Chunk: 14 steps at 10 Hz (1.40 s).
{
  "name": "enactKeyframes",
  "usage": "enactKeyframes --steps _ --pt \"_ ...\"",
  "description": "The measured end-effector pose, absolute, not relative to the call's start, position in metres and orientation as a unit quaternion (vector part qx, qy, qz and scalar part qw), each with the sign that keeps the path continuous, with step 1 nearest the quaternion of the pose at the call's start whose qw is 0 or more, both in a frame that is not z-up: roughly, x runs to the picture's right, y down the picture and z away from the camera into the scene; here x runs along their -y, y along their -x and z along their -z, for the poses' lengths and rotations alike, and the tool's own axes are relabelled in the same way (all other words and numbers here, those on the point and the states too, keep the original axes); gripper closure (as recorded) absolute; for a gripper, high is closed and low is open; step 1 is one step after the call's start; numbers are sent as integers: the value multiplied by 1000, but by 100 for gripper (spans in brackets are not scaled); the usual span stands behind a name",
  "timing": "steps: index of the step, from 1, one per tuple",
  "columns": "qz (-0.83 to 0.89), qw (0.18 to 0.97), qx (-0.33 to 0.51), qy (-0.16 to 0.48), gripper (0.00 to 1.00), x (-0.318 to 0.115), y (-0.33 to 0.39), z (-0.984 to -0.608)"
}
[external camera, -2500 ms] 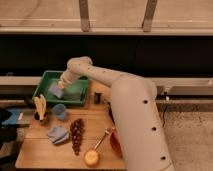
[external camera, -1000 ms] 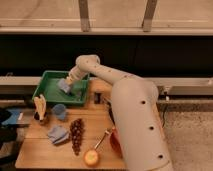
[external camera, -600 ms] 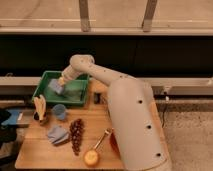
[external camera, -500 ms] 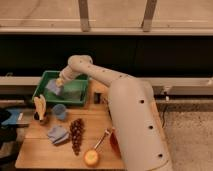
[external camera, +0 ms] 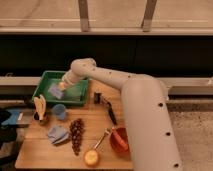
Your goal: Wipe tray with sponge
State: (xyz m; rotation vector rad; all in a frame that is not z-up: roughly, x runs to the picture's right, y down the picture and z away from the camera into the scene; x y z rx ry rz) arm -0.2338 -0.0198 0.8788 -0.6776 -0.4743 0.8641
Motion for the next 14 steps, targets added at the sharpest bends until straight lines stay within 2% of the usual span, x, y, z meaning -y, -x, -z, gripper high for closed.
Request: enactKeyframes --steps 3,7,9,12,14 --pt "-433 823 195 312 100 24 212 -900" --pt "-461 810 204 299 100 51 193 -939" --pt "-451 811 218 302 100 67 209 -950" --pt "-403 822 245 319 100 65 254 -942" --pt "-371 825 265 334 100 50 282 -920"
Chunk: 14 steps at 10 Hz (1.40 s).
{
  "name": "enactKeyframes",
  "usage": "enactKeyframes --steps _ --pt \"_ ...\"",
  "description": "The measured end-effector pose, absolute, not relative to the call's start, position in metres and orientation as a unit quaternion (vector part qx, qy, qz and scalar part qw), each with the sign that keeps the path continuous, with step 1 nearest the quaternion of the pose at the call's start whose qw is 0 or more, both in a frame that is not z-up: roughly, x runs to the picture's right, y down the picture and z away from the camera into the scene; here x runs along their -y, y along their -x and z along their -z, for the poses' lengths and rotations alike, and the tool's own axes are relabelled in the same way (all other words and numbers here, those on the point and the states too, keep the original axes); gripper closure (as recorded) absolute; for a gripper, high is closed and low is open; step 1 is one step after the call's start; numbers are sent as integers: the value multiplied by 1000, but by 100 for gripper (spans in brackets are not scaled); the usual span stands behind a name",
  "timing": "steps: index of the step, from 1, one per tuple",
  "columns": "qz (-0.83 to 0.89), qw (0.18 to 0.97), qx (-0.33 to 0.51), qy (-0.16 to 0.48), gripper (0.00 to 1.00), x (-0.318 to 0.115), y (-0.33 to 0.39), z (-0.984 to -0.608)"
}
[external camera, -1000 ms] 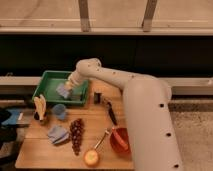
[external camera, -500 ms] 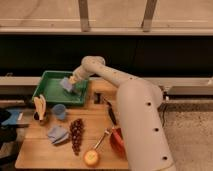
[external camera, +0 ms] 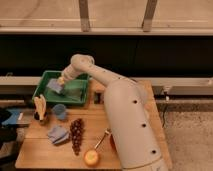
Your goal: Wipe tray with sponge
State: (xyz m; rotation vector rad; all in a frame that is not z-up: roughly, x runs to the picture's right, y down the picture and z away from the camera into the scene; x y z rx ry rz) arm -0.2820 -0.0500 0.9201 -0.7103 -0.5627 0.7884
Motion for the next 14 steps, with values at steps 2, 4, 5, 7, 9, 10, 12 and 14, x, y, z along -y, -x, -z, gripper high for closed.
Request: enactKeyframes --steps 2,4,5,7,9,10,12,14 --pt "-348 826 275 347 100 33 295 -896" --pt "-344 830 264 350 100 20 283 -884" --pt "-350 831 254 350 100 14 270 -882" --pt "-376 830 227 343 100 5 236 -887" --pt "-406 824 214 333 100 18 210 -906" --pt "-412 823 210 329 100 24 204 -914" --pt "-419 825 201 322 100 40 202 -930" --pt "-416 828 200 318 100 54 215 -943"
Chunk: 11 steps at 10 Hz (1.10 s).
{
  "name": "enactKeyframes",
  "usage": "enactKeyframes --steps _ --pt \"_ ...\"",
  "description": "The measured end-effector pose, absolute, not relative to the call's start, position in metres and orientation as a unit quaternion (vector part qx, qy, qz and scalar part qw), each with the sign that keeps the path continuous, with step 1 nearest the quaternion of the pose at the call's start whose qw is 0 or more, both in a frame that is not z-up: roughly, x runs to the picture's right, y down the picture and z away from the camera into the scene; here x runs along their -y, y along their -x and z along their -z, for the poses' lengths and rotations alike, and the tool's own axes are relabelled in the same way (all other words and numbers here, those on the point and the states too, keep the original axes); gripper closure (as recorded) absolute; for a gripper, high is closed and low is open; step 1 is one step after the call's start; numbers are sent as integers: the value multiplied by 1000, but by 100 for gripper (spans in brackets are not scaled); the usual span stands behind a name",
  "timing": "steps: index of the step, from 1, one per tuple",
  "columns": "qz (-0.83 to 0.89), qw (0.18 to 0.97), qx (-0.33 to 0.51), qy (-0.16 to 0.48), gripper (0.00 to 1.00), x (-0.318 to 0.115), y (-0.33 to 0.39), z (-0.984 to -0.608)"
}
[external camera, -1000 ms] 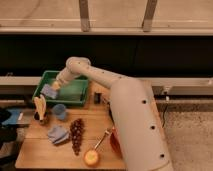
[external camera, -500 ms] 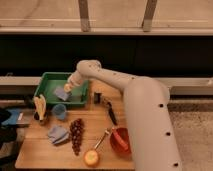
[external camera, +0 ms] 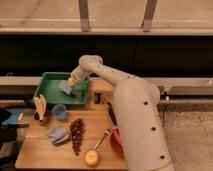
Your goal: Wipe tray with sponge
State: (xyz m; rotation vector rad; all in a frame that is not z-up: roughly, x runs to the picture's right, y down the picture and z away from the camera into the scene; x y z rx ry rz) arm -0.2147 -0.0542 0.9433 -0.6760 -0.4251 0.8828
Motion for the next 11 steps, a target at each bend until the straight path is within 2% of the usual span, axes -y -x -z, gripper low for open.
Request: enactKeyframes --steps 4,7,11 --pt "-368 842 221 328 100 58 262 -936" --pt "-331 850 235 334 100 50 282 -910" --pt "-340 856 210 327 100 35 245 -893"
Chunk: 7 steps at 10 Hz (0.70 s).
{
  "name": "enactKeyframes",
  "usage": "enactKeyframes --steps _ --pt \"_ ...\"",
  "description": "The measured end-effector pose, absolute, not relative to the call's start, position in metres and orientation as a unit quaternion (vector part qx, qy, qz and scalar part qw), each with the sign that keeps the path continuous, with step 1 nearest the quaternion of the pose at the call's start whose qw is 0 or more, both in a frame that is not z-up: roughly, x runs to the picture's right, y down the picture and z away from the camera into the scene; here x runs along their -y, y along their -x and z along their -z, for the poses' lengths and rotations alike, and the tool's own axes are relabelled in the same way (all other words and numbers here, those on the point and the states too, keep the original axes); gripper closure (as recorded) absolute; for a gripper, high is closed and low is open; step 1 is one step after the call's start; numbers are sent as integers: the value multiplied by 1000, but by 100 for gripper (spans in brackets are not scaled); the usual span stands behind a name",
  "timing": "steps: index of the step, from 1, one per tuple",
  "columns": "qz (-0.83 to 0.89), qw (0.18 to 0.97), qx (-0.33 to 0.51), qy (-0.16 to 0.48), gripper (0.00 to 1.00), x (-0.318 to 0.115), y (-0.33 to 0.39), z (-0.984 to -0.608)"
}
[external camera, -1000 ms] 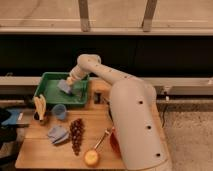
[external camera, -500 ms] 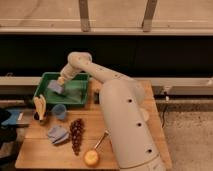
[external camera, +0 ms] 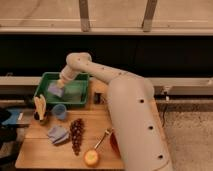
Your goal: Wipe tray with sponge
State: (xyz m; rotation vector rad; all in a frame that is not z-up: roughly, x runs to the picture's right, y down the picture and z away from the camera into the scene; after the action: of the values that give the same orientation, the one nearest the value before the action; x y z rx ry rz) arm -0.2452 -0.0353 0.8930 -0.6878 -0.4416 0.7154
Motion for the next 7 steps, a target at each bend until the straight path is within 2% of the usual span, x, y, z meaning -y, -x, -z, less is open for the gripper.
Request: enactKeyframes --steps 4,7 --pt "-396 843 190 311 100 58 206 -918" --pt "-402 837 197 313 100 71 223 -931"
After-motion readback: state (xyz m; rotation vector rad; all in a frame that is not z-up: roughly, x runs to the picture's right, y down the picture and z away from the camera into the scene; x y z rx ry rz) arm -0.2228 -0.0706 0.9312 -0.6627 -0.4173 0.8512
